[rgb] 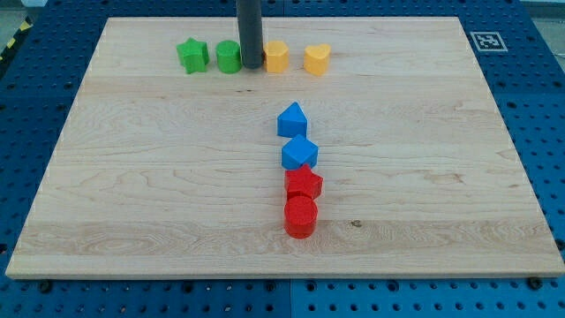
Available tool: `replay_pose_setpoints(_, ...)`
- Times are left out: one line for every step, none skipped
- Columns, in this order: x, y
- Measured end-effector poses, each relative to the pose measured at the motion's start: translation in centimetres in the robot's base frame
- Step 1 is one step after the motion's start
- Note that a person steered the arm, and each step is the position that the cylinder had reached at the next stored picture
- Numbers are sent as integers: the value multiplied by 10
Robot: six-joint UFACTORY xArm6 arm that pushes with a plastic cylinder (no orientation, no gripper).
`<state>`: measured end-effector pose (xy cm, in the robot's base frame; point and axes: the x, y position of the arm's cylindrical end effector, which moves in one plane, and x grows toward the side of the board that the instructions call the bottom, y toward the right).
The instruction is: Move yellow hexagon towards the right centre
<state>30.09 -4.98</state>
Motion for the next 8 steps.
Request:
replay_pose_setpoints(0, 0)
replay_pose_setpoints(0, 25)
replay_pose_setpoints(0, 65)
replay_pose_setpoints(0, 79)
replay_pose_setpoints(-6, 57)
replay_pose_setpoints(-36, 64)
replay_pose_setpoints(-44, 79)
replay_pose_setpoints(-48, 106)
